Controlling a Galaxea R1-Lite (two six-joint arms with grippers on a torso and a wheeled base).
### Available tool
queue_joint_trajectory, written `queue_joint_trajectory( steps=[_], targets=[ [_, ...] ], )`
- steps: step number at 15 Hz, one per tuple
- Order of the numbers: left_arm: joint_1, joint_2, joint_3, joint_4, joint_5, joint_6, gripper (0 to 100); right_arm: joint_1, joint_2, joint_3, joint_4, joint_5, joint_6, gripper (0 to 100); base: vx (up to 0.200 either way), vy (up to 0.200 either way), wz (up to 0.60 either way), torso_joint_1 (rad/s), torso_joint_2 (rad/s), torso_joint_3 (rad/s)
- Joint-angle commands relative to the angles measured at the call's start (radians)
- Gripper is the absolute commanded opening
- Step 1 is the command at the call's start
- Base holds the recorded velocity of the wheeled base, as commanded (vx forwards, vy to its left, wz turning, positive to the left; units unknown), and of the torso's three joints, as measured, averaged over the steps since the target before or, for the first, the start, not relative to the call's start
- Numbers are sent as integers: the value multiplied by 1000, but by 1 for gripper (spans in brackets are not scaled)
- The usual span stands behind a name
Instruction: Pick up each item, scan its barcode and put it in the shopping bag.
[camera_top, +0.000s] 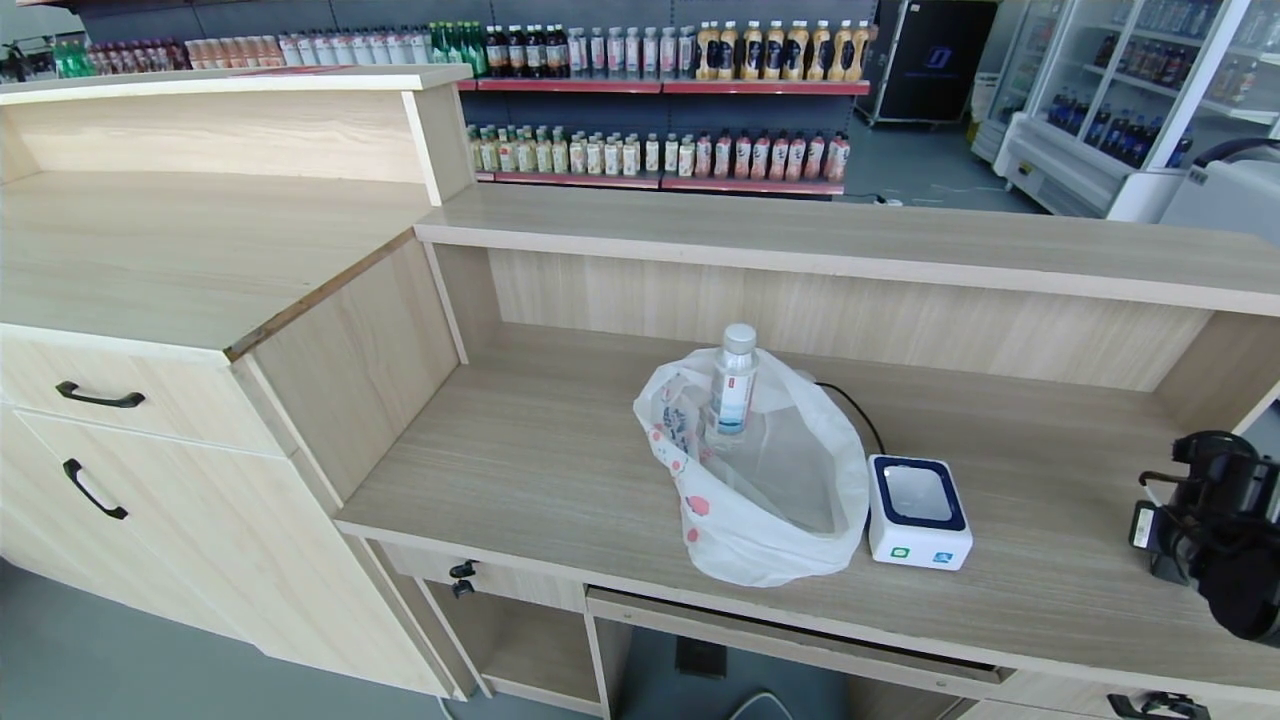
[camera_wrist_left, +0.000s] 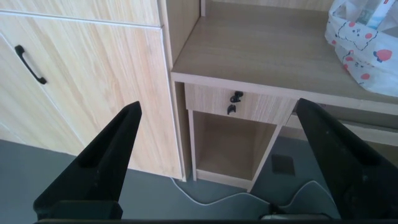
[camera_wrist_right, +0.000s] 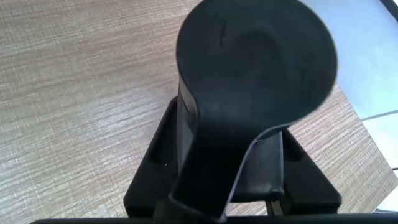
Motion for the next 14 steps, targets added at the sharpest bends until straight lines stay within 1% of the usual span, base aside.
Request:
queue_joint_trajectory(
  steps=[1, 3, 4, 5, 6, 7, 9, 10, 11, 12, 13, 14],
  targets=[
    [0, 0, 0, 0, 2, 0, 100, 1, -9, -1, -20, 0, -8, 0, 0, 0, 0, 0, 0, 0],
    [0, 0, 0, 0, 2, 0, 100, 7, -61, -3, -17, 12, -19, 0, 0, 0, 0, 0, 0, 0],
    [0, 0, 0, 0, 0, 0, 100, 13, -121, -4, -5, 43, -17, 0, 0, 0, 0, 0, 0, 0],
    [0, 0, 0, 0, 0, 0, 100, 20, -199, 0, 23, 129, -14, 0, 0, 0, 0, 0, 0, 0],
    [0, 0, 0, 0, 0, 0, 100, 21, -322, 2, 94, 264, -14, 0, 0, 0, 0, 0, 0, 0],
    [0, 0, 0, 0, 2, 0, 100, 32, -472, -9, 249, 402, 12, 0, 0, 0, 0, 0, 0, 0],
    [0, 0, 0, 0, 0, 0, 100, 84, -787, -83, 655, 750, 164, 0, 0, 0, 0, 0, 0, 0],
    [0, 0, 0, 0, 0, 0, 100, 109, -913, -136, 822, 937, 231, 0, 0, 0, 0, 0, 0, 0],
    [0, 0, 0, 0, 0, 0, 100, 135, -991, -184, 934, 1084, 285, 0, 0, 0, 0, 0, 0, 0],
    [0, 0, 0, 0, 2, 0, 100, 162, -1025, -216, 999, 1144, 333, 0, 0, 0, 0, 0, 0, 0],
    [0, 0, 0, 0, 0, 0, 100, 285, -1086, -314, 1131, 1187, 455, 0, 0, 0, 0, 0, 0, 0],
    [0, 0, 0, 0, 2, 0, 100, 368, -1100, -367, 1183, 1187, 507, 0, 0, 0, 0, 0, 0, 0]
  ],
)
